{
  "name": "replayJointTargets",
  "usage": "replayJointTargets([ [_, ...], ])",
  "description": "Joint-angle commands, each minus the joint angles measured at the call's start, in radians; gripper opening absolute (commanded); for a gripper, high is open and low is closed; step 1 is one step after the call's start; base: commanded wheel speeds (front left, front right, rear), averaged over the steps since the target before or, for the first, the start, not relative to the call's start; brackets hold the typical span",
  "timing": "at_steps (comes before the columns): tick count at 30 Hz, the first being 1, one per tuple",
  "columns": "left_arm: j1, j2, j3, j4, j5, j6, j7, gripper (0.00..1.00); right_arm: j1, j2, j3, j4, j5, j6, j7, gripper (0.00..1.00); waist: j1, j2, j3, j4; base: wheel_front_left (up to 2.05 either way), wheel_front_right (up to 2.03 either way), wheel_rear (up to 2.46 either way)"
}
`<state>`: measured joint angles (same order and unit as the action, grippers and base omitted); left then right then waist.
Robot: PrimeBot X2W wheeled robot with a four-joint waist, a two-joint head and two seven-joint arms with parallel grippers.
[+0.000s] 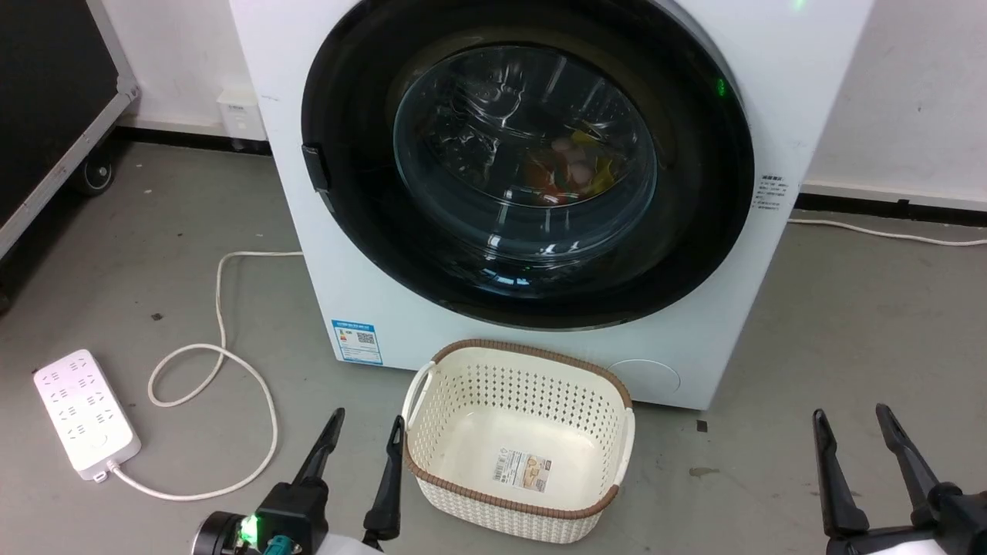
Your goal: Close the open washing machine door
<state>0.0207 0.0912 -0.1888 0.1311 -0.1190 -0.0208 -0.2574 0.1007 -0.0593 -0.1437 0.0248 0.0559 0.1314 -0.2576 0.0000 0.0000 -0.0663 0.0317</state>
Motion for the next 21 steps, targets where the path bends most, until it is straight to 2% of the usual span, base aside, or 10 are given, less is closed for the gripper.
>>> replayJointTargets([
  [1, 0.006, 0.002, -0.004, 0.005, -0.003, -0.003, -0.004, 1.00, 0.015, 0.006, 0.002, -0.005, -0.007, -0.001, -0.004, 1.00, 0.0000, 0.0000, 0.000, 0.002, 0.00, 0.00, 0.00],
  [18, -0.008, 0.004, -0.014, 0.018, -0.002, 0.009, -0.004, 1.00, 0.006, 0.009, 0.008, 0.005, 0.004, -0.001, -0.004, 1.00, 0.0000, 0.0000, 0.009, 0.000, 0.00, 0.00, 0.00],
  [19, -0.001, 0.001, -0.013, 0.017, 0.000, 0.009, 0.000, 0.00, 0.001, 0.004, 0.006, 0.002, 0.001, 0.000, 0.000, 0.00, 0.0000, 0.0000, 0.009, 0.000, 0.00, 0.00, 0.00],
  [21, -0.001, 0.000, -0.014, 0.017, 0.000, 0.009, 0.002, 0.00, 0.001, 0.004, 0.006, 0.002, 0.001, 0.000, 0.000, 0.00, 0.0001, 0.0000, 0.010, 0.000, 0.00, 0.00, 0.00],
])
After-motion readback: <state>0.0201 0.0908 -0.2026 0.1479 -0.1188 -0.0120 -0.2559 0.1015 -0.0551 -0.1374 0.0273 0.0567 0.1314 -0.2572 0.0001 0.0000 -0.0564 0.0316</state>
